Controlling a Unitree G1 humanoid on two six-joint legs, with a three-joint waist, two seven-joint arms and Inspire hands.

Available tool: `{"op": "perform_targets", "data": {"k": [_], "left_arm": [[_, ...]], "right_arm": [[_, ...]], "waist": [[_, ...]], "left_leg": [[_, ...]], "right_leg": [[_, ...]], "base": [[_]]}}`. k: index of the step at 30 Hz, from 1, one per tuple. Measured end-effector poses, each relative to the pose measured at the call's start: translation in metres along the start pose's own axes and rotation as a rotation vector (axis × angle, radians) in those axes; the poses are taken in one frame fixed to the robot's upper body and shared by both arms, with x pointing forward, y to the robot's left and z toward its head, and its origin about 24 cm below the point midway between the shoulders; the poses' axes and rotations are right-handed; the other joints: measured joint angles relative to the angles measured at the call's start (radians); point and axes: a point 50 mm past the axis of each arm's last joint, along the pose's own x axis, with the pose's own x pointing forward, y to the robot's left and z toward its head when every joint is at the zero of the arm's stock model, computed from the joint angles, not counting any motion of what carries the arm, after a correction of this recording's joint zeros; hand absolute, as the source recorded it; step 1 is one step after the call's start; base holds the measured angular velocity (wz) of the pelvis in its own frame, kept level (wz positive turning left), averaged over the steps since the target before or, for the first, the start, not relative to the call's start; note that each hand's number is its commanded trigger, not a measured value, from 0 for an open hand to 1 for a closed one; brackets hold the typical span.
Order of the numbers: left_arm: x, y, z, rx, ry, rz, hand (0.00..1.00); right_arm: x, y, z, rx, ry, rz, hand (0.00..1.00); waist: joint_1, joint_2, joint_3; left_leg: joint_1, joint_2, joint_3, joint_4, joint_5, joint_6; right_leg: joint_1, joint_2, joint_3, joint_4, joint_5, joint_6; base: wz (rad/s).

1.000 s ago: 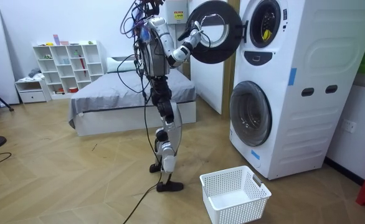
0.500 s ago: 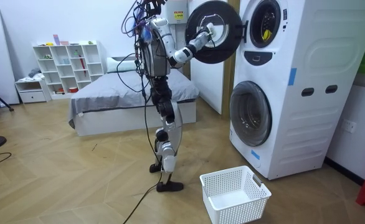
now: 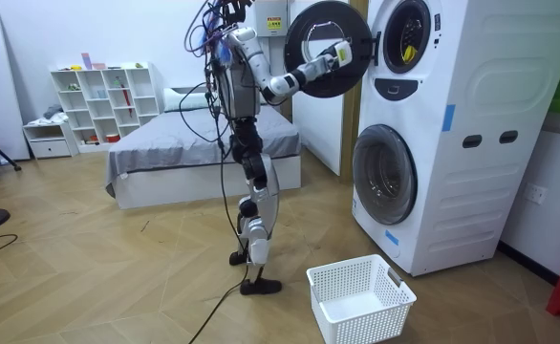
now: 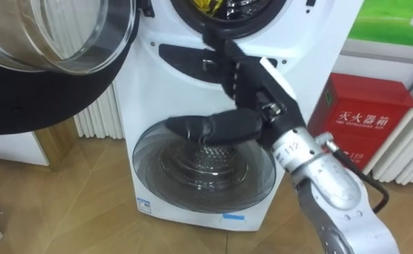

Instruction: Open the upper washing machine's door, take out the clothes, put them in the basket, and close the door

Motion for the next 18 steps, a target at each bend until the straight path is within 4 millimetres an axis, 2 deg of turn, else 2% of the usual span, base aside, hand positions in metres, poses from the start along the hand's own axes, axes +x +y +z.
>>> {"op": "perform_targets", "data": {"k": [3, 4, 5, 6, 7, 8, 10, 12, 13, 14, 15, 16, 17, 18], "left_arm": [[0.0, 0.001, -0.002, 0.002, 0.008, 0.003, 0.0], [0.0, 0.002, -0.003, 0.003, 0.01, 0.004, 0.0], [0.0, 0.002, -0.004, 0.002, 0.014, 0.004, 0.0], [0.0, 0.001, -0.004, 0.001, 0.015, 0.004, 0.0], [0.0, 0.001, -0.006, 0.001, 0.022, 0.002, 0.0], [0.0, 0.003, -0.006, -0.003, 0.026, 0.006, 0.0], [0.0, 0.004, -0.015, -0.01, 0.056, 0.01, 0.0], [-0.002, 0.003, -0.021, -0.02, 0.074, 0.009, 0.0], [-0.002, 0.003, -0.022, -0.019, 0.081, 0.008, 0.0], [-0.002, 0.004, -0.023, -0.018, 0.085, 0.011, 0.0], [-0.002, 0.003, -0.024, -0.016, 0.09, 0.009, 0.0], [-0.002, 0.002, -0.025, -0.015, 0.095, 0.006, 0.0], [-0.003, 0.0, -0.025, -0.018, 0.092, 0.002, 0.0], [-0.003, 0.0, -0.027, -0.018, 0.097, 0.003, 0.0]], "right_arm": [[0.008, 0.0, 0.007, -0.009, -0.029, -0.018, 0.0], [0.01, -0.002, 0.008, -0.011, -0.033, -0.026, 0.0], [0.013, -0.004, 0.009, -0.013, -0.034, -0.039, 0.0], [0.013, -0.005, 0.009, -0.014, -0.034, -0.047, 0.0], [0.014, -0.007, 0.008, -0.014, -0.032, -0.064, 0.0], [0.014, -0.009, 0.006, -0.016, -0.023, -0.076, 0.0], [0.014, -0.011, 0.004, -0.021, -0.017, -0.103, 0.0], [0.014, -0.012, 0.005, -0.029, -0.027, -0.118, 0.0], [0.013, -0.014, 0.006, -0.016, -0.036, -0.141, 0.0], [0.013, -0.016, 0.005, 0.001, -0.032, -0.167, 0.0], [0.013, -0.018, 0.002, 0.008, -0.023, -0.179, 0.0], [0.012, -0.021, 0.0, 0.007, -0.009, -0.204, 0.0], [0.012, -0.026, 0.0, 0.009, 0.0, -0.224, 0.0], [0.012, -0.027, 0.0, 0.016, 0.001, -0.232, 0.0]], "waist": [[0.005, -0.003, 0.0008], [0.011, 0.0, 0.0039], [0.021, 0.0, 0.0094], [0.024, 0.0, 0.0095], [0.03, 0.005, 0.0129], [0.035, 0.003, 0.0126], [0.046, -0.004, 0.009], [0.046, -0.007, 0.0079], [0.041, -0.007, 0.0085], [0.042, -0.013, 0.0164], [0.043, -0.018, 0.0146], [0.051, -0.022, 0.0118], [0.066, -0.022, 0.0065], [0.08, -0.016, 0.0082]], "left_leg": [[-0.003, 0.007, -0.003, 0.023, -0.004, -0.002], [-0.012, 0.016, -0.002, 0.057, -0.021, -0.004], [-0.028, 0.022, -0.001, 0.103, -0.042, -0.008], [-0.039, 0.025, -0.004, 0.125, -0.058, -0.009], [-0.058, 0.034, -0.013, 0.178, -0.087, -0.013], [-0.066, 0.041, -0.02, 0.213, -0.109, -0.019], [-0.078, 0.049, -0.031, 0.248, -0.126, -0.028], [-0.083, 0.053, -0.032, 0.26, -0.125, -0.032], [-0.111, 0.055, -0.015, 0.311, -0.117, -0.042], [-0.18, 0.053, 0.001, 0.424, -0.091, -0.045], [-0.214, 0.041, 0.0, 0.457, -0.086, -0.039], [-0.271, 0.006, -0.003, 0.407, -0.088, -0.028], [-0.323, -0.01, 0.002, 0.303, -0.06, -0.037], [-0.343, -0.011, 0.006, 0.276, -0.007, -0.024]], "right_leg": [[0.008, 0.004, -0.004, 0.002, 0.0, 0.0], [0.011, 0.011, -0.007, 0.009, -0.001, 0.0], [0.006, 0.013, -0.009, 0.033, -0.019, -0.007], [0.002, 0.015, -0.009, 0.049, -0.034, -0.011], [-0.005, 0.02, -0.013, 0.082, -0.057, -0.016], [-0.011, 0.023, -0.019, 0.117, -0.082, -0.022], [-0.014, 0.027, -0.027, 0.144, -0.108, -0.03], [-0.012, 0.023, -0.03, 0.142, -0.119, -0.034], [-0.006, 0.02, -0.042, 0.139, -0.125, -0.038], [0.004, 0.012, -0.039, 0.138, -0.133, -0.046], [0.005, 0.004, -0.034, 0.14, -0.141, -0.05], [0.006, -0.002, -0.011, 0.143, -0.15, -0.048], [0.007, -0.006, 0.001, 0.144, -0.158, -0.039], [0.006, -0.008, 0.008, 0.144, -0.165, -0.031]], "base": [[0.06], [0.04], [0.04], [0.08], [0.11], [0.12], [0.16], [0.27], [0.5], [0.5], [0.42], [0.09], [-0.08], [-0.34]]}}
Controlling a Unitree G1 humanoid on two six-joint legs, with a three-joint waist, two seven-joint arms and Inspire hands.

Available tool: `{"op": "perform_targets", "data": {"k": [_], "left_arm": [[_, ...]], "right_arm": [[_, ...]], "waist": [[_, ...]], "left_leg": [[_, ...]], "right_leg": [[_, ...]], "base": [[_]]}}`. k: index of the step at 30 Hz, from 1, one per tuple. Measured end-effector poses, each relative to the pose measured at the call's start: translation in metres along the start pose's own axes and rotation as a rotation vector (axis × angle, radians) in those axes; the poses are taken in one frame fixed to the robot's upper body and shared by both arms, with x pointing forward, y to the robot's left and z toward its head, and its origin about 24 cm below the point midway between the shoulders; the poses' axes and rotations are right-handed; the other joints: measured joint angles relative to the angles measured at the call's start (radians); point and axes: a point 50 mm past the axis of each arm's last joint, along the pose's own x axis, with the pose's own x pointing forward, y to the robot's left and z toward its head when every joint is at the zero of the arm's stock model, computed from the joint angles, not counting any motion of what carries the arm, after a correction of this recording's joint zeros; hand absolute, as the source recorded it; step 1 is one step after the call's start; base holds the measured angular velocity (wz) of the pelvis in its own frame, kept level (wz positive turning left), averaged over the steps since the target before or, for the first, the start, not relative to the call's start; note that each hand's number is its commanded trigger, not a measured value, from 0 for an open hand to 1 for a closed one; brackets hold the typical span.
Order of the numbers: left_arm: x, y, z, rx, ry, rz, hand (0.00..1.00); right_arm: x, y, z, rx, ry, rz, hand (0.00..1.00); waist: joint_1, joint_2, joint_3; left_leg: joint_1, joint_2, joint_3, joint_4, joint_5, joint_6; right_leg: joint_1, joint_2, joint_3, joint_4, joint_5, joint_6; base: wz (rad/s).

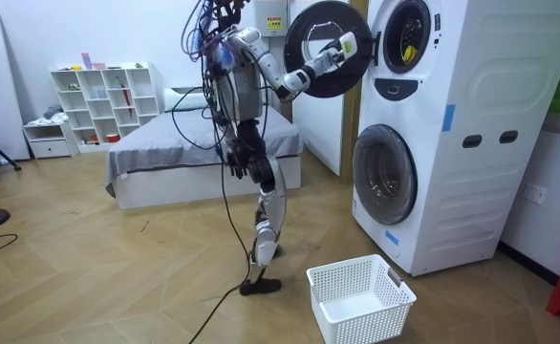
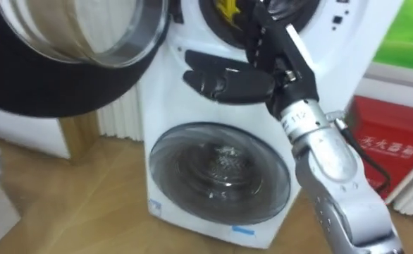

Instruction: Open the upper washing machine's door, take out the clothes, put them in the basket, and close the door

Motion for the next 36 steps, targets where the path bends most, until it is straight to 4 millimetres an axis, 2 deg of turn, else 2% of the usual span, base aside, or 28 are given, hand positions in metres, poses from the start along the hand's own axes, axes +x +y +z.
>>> {"op": "perform_targets", "data": {"k": [1, 2, 3, 5, 6, 7, 9, 11, 12, 13, 14, 15, 16, 17, 18, 19, 20, 21, 22, 23, 24, 25, 26, 27, 28, 29, 32, 36], "left_arm": [[-0.001, 0.001, -0.008, 0.002, 0.019, 0.002, 0.0], [-0.001, 0.003, -0.014, 0.005, 0.033, 0.006, 0.0], [-0.001, 0.004, -0.014, -0.005, 0.036, 0.01, 0.0], [-0.001, 0.007, -0.014, -0.028, 0.027, 0.018, 0.0], [0.0, 0.008, -0.011, -0.031, 0.015, 0.02, 0.0], [0.0, 0.009, -0.005, -0.035, -0.004, 0.026, 0.0], [0.001, 0.012, 0.004, -0.04, -0.029, 0.033, 0.0], [0.003, 0.017, 0.024, -0.047, -0.081, 0.044, 0.0], [0.004, 0.017, 0.028, -0.048, -0.089, 0.046, 0.0], [0.004, 0.019, 0.033, -0.057, -0.106, 0.05, 0.0], [0.004, 0.021, 0.038, -0.077, -0.123, 0.051, 0.0], [0.004, 0.022, 0.042, -0.084, -0.132, 0.053, 0.0], [0.005, 0.024, 0.048, -0.096, -0.147, 0.057, 0.0], [0.005, 0.026, 0.055, -0.098, -0.167, 0.061, 0.0], [0.005, 0.028, 0.059, -0.1, -0.177, 0.064, 0.0], [0.003, 0.031, 0.065, -0.103, -0.208, 0.076, 0.0], [0.003, 0.035, 0.073, -0.105, -0.239, 0.086, 0.0], [0.003, 0.036, 0.076, -0.105, -0.248, 0.088, 0.0], [0.003, 0.035, 0.076, -0.103, -0.251, 0.085, 0.0], [0.002, 0.034, 0.076, -0.104, -0.253, 0.082, 0.0], [0.002, 0.033, 0.075, -0.103, -0.249, 0.081, 0.0], [0.003, 0.031, 0.071, -0.102, -0.239, 0.079, 0.0], [0.003, 0.028, 0.067, -0.101, -0.227, 0.073, 0.0], [0.003, 0.027, 0.063, -0.1, -0.217, 0.071, 0.0], [0.003, 0.026, 0.054, -0.1, -0.194, 0.069, 0.0], [0.003, 0.024, 0.045, -0.099, -0.166, 0.075, 0.0], [0.002, 0.02, 0.029, -0.093, -0.123, 0.085, 0.0], [0.001, 0.015, 0.015, -0.097, -0.075, 0.08, 0.0]], "right_arm": [[0.0, 0.0, 0.001, 0.008, -0.002, 0.002, 0.0], [0.0, 0.0, 0.002, 0.005, -0.005, -0.002, 0.0], [0.0, -0.001, 0.002, 0.0, -0.005, -0.006, 0.0], [0.0, -0.001, 0.002, -0.004, 0.0, -0.011, 0.0], [0.0, -0.001, 0.003, -0.012, -0.005, -0.017, 0.0], [0.0, -0.001, 0.005, -0.023, -0.014, -0.033, 0.0], [0.0, -0.002, 0.006, -0.034, -0.02, -0.049, 0.0], [0.0, -0.004, 0.007, -0.059, -0.025, -0.067, 0.0], [0.0, -0.004, 0.007, -0.062, -0.026, -0.071, 0.0], [0.0, -0.004, 0.007, -0.058, -0.027, -0.074, 0.0], [0.0, -0.004, 0.008, -0.059, -0.035, -0.075, 0.0], [0.0, -0.004, 0.009, -0.061, -0.042, -0.076, 0.0], [-0.001, -0.006, 0.01, -0.066, -0.052, -0.083, 0.0], [-0.001, -0.008, 0.01, -0.077, -0.053, -0.088, 0.0], [-0.001, -0.01, 0.009, -0.082, -0.048, -0.091, 0.0], [-0.001, -0.013, 0.009, -0.089, -0.043, -0.098, 0.0], [-0.002, -0.016, 0.009, -0.096, -0.043, -0.103, 0.0], [-0.001, -0.018, 0.009, -0.097, -0.038, -0.107, 0.0], [-0.002, -0.024, 0.008, -0.095, -0.028, -0.123, 0.0], [-0.002, -0.026, 0.008, -0.098, -0.023, -0.136, 0.0], [-0.002, -0.027, 0.009, -0.102, -0.026, -0.14, 0.0], [-0.002, -0.029, 0.01, -0.111, -0.03, -0.145, 0.0], [-0.002, -0.032, 0.012, -0.127, -0.03, -0.148, 0.0], [-0.002, -0.033, 0.013, -0.131, -0.031, -0.151, 0.0], [-0.001, -0.034, 0.015, -0.134, -0.036, -0.156, 0.0], [-0.001, -0.036, 0.018, -0.143, -0.041, -0.158, 0.0], [0.001, -0.043, 0.026, -0.154, -0.065, -0.189, 0.0], [0.001, -0.045, 0.026, -0.158, -0.064, -0.197, 0.0]], "waist": [[0.005, 0.007, -0.0009], [-0.012, 0.003, -0.0071], [-0.017, -0.001, -0.0123], [-0.03, -0.01, -0.015], [-0.033, -0.009, -0.0151], [-0.036, -0.008, -0.0194], [-0.039, -0.002, -0.0182], [-0.064, 0.012, -0.0178], [-0.063, 0.015, -0.0171], [-0.063, 0.018, -0.015], [-0.061, 0.02, -0.0115], [-0.061, 0.02, -0.0082], [-0.057, 0.021, -0.006], [-0.06, 0.024, -0.0038], [-0.066, 0.029, -0.0045], [-0.071, 0.032, -0.0078], [-0.077, 0.032, -0.0064], [-0.081, 0.031, -0.0068], [-0.088, 0.029, -0.0075], [-0.098, 0.027, -0.0084], [-0.105, 0.026, -0.0095], [-0.117, 0.022, -0.01], [-0.115, 0.02, -0.0109], [-0.115, 0.018, -0.012], [-0.116, 0.011, -0.0165], [-0.115, 0.005, -0.0162], [-0.112, 0.011, -0.0125], [-0.113, 0.013, -0.0096]], "left_leg": [[-0.019, 0.005, -0.002, -0.034, 0.067, 0.001], [-0.012, 0.001, 0.005, -0.041, 0.107, 0.034], [-0.009, -0.001, 0.014, -0.042, 0.121, 0.049], [0.018, -0.021, 0.035, -0.037, 0.111, 0.083], [0.023, -0.028, 0.038, -0.035, 0.102, 0.087], [0.027, -0.033, 0.05, -0.028, 0.085, 0.094], [0.036, -0.044, 0.054, -0.023, 0.066, 0.1], [0.051, -0.067, 0.06, -0.02, 0.041, 0.115], [0.059, -0.073, 0.064, -0.02, 0.036, 0.119], [0.08, -0.085, 0.081, -0.03, 0.025, 0.128], [0.099, -0.097, 0.094, -0.039, 0.016, 0.138], [0.109, -0.103, 0.102, -0.04, 0.009, 0.143], [0.125, -0.114, 0.109, -0.041, -0.005, 0.153], [0.147, -0.117, 0.099, -0.048, -0.015, 0.162], [0.156, -0.117, 0.087, -0.057, -0.018, 0.163], [0.169, -0.11, 0.068, -0.079, -0.02, 0.165], [0.18, -0.101, 0.055, -0.1, -0.013, 0.168], [0.188, -0.097, 0.046, -0.109, -0.01, 0.169], [0.21, -0.093, 0.035, -0.122, -0.007, 0.172], [0.236, -0.093, 0.021, -0.139, -0.007, 0.173], [0.247, -0.094, 0.012, -0.144, -0.007, 0.173], [0.272, -0.097, -0.001, -0.162, -0.007, 0.173], [0.302, -0.098, -0.002, -0.182, -0.008, 0.172], [0.315, -0.099, -0.003, -0.192, -0.008, 0.172], [0.341, -0.101, -0.004, -0.216, -0.011, 0.166], [0.364, -0.102, -0.004, -0.239, -0.018, 0.16], [0.395, -0.073, -0.001, -0.281, -0.024, 0.148], [0.419, -0.051, 0.004, -0.295, -0.029, 0.139]], "right_leg": [[0.011, -0.002, 0.005, -0.001, -0.012, 0.011], [0.014, -0.002, 0.006, -0.002, -0.023, 0.026], [0.016, -0.005, 0.007, -0.004, -0.022, 0.035], [0.052, -0.029, 0.016, -0.03, -0.016, 0.047], [0.059, -0.038, 0.013, -0.031, -0.018, 0.053], [0.066, -0.05, 0.014, -0.029, -0.021, 0.058], [0.078, -0.064, 0.019, -0.015, -0.025, 0.064], [0.072, -0.093, 0.025, 0.047, -0.043, 0.095], [0.064, -0.102, 0.03, 0.074, -0.047, 0.103], [0.048, -0.126, 0.029, 0.137, -0.053, 0.113], [0.024, -0.151, 0.018, 0.219, -0.05, 0.117], [0.014, -0.162, 0.017, 0.255, -0.047, 0.119], [-0.009, -0.175, 0.02, 0.325, -0.033, 0.127], [-0.041, -0.178, 0.026, 0.385, 0.004, 0.133], [-0.058, -0.176, 0.029, 0.414, 0.031, 0.129], [-0.096, -0.154, 0.047, 0.437, 0.024, 0.121], [-0.14, -0.123, 0.047, 0.414, -0.009, 0.107], [-0.163, -0.107, 0.048, 0.392, -0.021, 0.103], [-0.194, -0.079, 0.049, 0.32, -0.027, 0.094], [-0.212, -0.046, 0.057, 0.219, -0.017, 0.08], [-0.215, -0.029, 0.071, 0.161, -0.004, 0.071], [-0.228, -0.002, 0.097, 0.065, 0.044, 0.06], [-0.236, 0.021, 0.107, 0.006, 0.117, 0.043], [-0.235, 0.027, 0.107, -0.016, 0.147, 0.032], [-0.227, 0.035, 0.103, -0.043, 0.219, 0.015], [-0.22, 0.038, 0.102, -0.043, 0.268, 0.007], [-0.175, 0.069, 0.094, -0.109, 0.276, -0.004], [-0.145, 0.091, 0.087, -0.135, 0.275, -0.006]], "base": [[-0.19], [-0.07], [0.0], [-0.1], [0.0], [-0.09], [-0.04], [0.14], [0.0], [-0.16], [-0.13], [-0.1], [0.0], [0.0], [0.06], [0.14], [0.2], [0.34], [0.38], [0.39], [0.42], [0.37], [0.36], [0.26], [0.24], [0.17], [0.08], [0.02]]}}
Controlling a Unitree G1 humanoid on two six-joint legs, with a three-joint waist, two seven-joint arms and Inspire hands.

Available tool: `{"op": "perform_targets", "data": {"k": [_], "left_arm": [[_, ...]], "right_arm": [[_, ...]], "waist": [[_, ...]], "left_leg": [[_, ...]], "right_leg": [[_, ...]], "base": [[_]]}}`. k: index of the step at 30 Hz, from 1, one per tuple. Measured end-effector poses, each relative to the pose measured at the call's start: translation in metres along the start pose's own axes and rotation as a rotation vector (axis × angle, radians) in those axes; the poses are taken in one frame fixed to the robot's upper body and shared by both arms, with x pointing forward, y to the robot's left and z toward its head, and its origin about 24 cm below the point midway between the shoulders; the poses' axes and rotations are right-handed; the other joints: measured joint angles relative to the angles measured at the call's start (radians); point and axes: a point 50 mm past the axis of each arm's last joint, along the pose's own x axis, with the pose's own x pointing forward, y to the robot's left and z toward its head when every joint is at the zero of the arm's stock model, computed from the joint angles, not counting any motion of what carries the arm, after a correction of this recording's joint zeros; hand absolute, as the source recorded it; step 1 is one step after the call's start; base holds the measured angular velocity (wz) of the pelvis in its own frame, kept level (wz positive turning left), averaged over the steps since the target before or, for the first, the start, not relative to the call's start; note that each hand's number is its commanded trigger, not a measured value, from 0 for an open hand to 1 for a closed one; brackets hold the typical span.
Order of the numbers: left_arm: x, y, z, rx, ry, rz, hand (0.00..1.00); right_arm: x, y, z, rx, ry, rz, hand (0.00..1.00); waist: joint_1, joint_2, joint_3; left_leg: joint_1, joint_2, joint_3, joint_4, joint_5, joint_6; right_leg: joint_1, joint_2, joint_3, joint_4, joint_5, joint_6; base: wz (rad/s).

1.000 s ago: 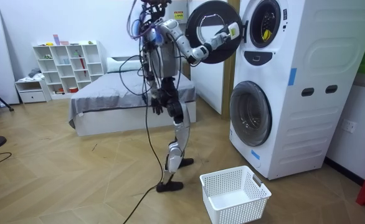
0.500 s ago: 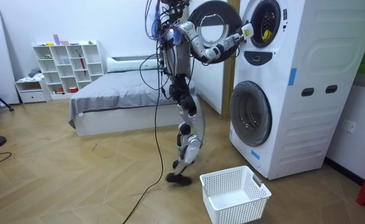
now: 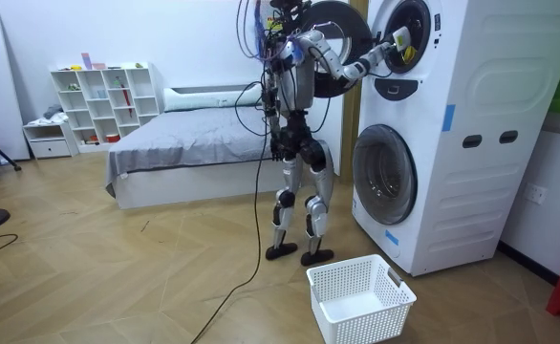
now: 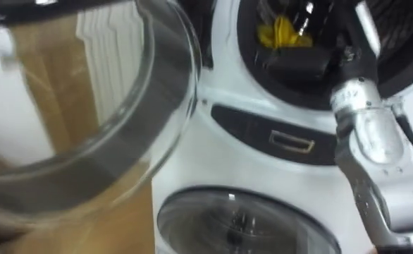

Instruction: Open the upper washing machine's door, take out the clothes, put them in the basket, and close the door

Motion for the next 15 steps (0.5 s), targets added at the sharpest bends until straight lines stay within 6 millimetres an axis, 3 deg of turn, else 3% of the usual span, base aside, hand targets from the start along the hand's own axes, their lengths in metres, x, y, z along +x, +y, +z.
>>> {"op": "perform_targets", "data": {"k": [9, 15], "left_arm": [[0.003, 0.004, 0.017, -0.027, -0.041, 0.016, 0.0], [0.003, 0.006, 0.014, -0.041, -0.024, 0.024, 0.0]], "right_arm": [[0.004, -0.025, -0.003, -0.049, 0.03, -0.052, 0.0], [0.004, -0.043, -0.01, -0.077, 0.08, -0.105, 0.0]], "waist": [[-0.005, -0.02, 0.0004], [-0.017, -0.027, 0.0014]], "left_leg": [[0.017, 0.011, 0.001, -0.018, -0.005, -0.009], [0.017, 0.009, -0.001, -0.024, -0.007, -0.01]], "right_leg": [[0.018, 0.01, -0.007, -0.014, -0.005, -0.007], [0.015, 0.009, -0.005, -0.014, -0.005, -0.007]], "base": [[0.03], [0.0]]}}
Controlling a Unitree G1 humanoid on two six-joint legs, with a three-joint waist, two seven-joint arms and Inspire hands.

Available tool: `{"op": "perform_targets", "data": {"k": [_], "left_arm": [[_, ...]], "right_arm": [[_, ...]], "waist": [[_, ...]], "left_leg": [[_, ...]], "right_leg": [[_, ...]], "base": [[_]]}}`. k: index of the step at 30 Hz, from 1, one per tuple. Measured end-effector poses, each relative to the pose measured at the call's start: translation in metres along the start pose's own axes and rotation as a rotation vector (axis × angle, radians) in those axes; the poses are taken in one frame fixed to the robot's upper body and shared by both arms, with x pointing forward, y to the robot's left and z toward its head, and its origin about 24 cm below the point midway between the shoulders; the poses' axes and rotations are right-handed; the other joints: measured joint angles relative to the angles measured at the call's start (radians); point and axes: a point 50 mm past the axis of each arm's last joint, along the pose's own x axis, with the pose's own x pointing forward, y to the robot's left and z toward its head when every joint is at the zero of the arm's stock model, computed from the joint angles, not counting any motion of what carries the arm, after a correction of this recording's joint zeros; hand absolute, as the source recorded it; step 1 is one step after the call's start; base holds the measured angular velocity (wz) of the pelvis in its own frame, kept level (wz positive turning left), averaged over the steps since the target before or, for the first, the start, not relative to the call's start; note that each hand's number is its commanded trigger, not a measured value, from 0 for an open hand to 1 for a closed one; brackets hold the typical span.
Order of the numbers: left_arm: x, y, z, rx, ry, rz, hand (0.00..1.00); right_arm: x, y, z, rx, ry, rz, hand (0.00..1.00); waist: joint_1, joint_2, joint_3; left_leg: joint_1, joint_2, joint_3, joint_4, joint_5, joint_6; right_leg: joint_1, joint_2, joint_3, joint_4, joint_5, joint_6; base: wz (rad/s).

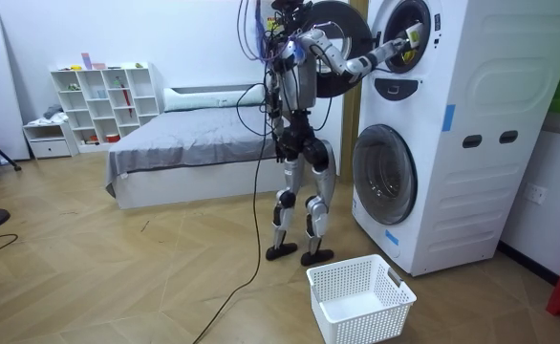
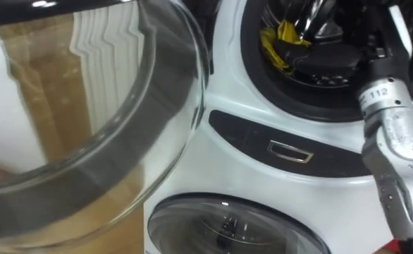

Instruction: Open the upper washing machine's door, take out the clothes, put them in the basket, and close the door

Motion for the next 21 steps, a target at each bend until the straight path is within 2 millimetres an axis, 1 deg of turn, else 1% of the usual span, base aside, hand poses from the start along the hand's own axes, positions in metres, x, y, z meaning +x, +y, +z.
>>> {"op": "perform_targets", "data": {"k": [2, 4, 6, 8, 12, 17, 21], "left_arm": [[0.0, 0.001, -0.004, 0.0, 0.021, 0.003, 0.0], [0.0, 0.001, -0.004, 0.002, 0.022, 0.003, 0.0], [0.0, 0.001, -0.004, 0.0, 0.022, 0.004, 0.0], [-0.001, 0.0, -0.008, 0.0, 0.033, 0.0, 0.0], [-0.002, 0.0, -0.013, 0.005, 0.044, -0.001, 0.0], [-0.002, 0.003, -0.012, -0.017, 0.041, 0.013, 0.0], [-0.001, 0.006, -0.012, -0.037, 0.042, 0.025, 0.0]], "right_arm": [[0.0, -0.004, -0.002, -0.005, 0.012, -0.011, 0.0], [0.001, -0.005, -0.002, -0.009, 0.012, -0.004, 0.0], [0.001, -0.004, -0.001, -0.01, 0.01, 0.006, 0.0], [0.001, -0.004, -0.002, -0.014, 0.013, 0.011, 0.0], [0.001, -0.005, -0.003, -0.029, 0.018, 0.015, 0.0], [0.001, -0.01, -0.008, -0.075, 0.04, 0.027, 0.0], [0.001, -0.01, -0.009, -0.081, 0.046, 0.038, 0.0]], "waist": [[-0.01, 0.002, 0.0009], [-0.011, 0.005, 0.0022], [-0.009, 0.007, 0.001], [-0.01, 0.011, 0.0023], [-0.014, 0.012, 0.0019], [-0.015, 0.005, -0.0042], [-0.022, 0.004, -0.0053]], "left_leg": [[0.0, 0.0, -0.001, -0.005, -0.001, -0.002], [0.0, 0.001, 0.001, -0.009, -0.003, -0.004], [0.0, 0.003, 0.002, -0.009, -0.004, -0.006], [0.003, 0.005, 0.003, -0.006, -0.005, -0.008], [0.0, 0.006, 0.003, 0.003, -0.005, -0.008], [0.0, 0.006, 0.003, 0.003, -0.006, -0.007], [0.001, 0.006, 0.003, 0.006, -0.006, -0.007]], "right_leg": [[-0.002, 0.001, -0.001, 0.001, 0.0, -0.001], [-0.003, 0.002, -0.001, 0.003, 0.001, -0.002], [-0.003, 0.004, -0.001, 0.003, 0.001, -0.002], [0.0, 0.006, -0.005, 0.003, 0.002, -0.003], [-0.001, 0.005, -0.01, 0.003, 0.002, -0.003], [0.0, 0.005, -0.01, 0.002, 0.002, -0.003], [0.003, 0.004, -0.008, 0.002, 0.002, -0.003]], "base": [[0.0], [0.0], [0.0], [0.0], [0.0], [0.0], [0.01]]}}
